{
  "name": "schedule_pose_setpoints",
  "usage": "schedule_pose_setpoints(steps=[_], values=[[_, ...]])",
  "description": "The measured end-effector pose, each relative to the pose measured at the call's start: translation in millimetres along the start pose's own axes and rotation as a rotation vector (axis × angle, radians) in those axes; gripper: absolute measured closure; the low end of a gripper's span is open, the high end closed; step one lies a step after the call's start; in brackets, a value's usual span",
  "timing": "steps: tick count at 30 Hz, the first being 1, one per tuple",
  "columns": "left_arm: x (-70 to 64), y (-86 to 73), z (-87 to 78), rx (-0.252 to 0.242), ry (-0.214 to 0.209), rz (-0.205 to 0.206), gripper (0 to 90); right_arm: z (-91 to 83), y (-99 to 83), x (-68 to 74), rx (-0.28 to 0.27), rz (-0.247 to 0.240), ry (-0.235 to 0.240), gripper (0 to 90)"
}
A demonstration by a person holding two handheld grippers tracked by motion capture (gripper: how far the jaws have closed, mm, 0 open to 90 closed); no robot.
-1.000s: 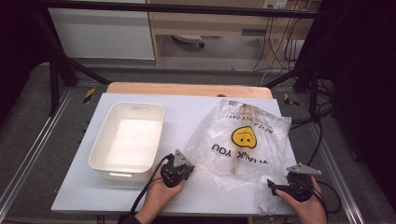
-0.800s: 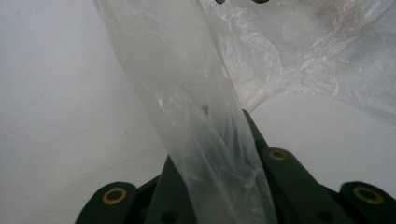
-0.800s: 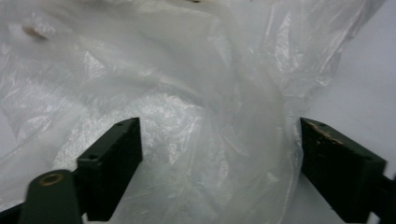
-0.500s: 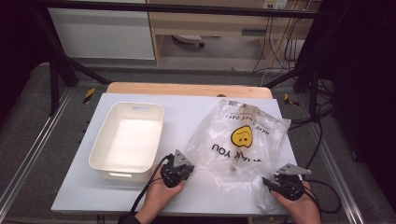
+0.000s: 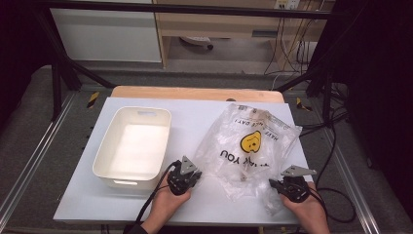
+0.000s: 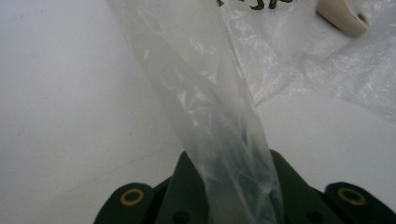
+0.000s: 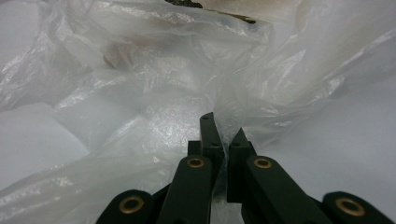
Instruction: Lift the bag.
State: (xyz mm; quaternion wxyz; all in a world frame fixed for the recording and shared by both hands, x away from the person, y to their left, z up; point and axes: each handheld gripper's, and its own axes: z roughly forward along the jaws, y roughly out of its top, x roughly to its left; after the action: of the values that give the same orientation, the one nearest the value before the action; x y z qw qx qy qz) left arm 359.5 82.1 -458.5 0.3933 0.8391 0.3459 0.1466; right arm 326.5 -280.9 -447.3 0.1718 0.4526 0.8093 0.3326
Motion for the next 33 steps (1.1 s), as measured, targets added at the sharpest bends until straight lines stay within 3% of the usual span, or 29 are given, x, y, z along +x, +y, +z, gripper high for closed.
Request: schedule_pose_setpoints(steps=[5,15,21,26,33], values=[[-0.3,0.6,-0.5,-0.004,-0.005,0.005,90.0,1.9,8.0,3.1,-0.015,-0.02,0.004,90.0],[1.6,3.6,-5.6,-0.033,-0.031,-0.007,90.0,0.3,13.6,4.8,-0.007,-0.003,0.025,90.0],[0.9,12.4,-14.6,-0.073,-0.065,-0.021,90.0,-2.2,21.5,5.6,-0.026,0.021,0.047,90.0],[1.6,20.6,-23.2,-0.087,-0.083,-0.022,90.0,-1.7,29.7,8.2,-0.031,-0.01,0.044,90.0],[3.5,30.6,-30.0,-0.1,-0.09,-0.023,90.0,-6.5,38.0,7.2,-0.046,-0.016,0.044,90.0]])
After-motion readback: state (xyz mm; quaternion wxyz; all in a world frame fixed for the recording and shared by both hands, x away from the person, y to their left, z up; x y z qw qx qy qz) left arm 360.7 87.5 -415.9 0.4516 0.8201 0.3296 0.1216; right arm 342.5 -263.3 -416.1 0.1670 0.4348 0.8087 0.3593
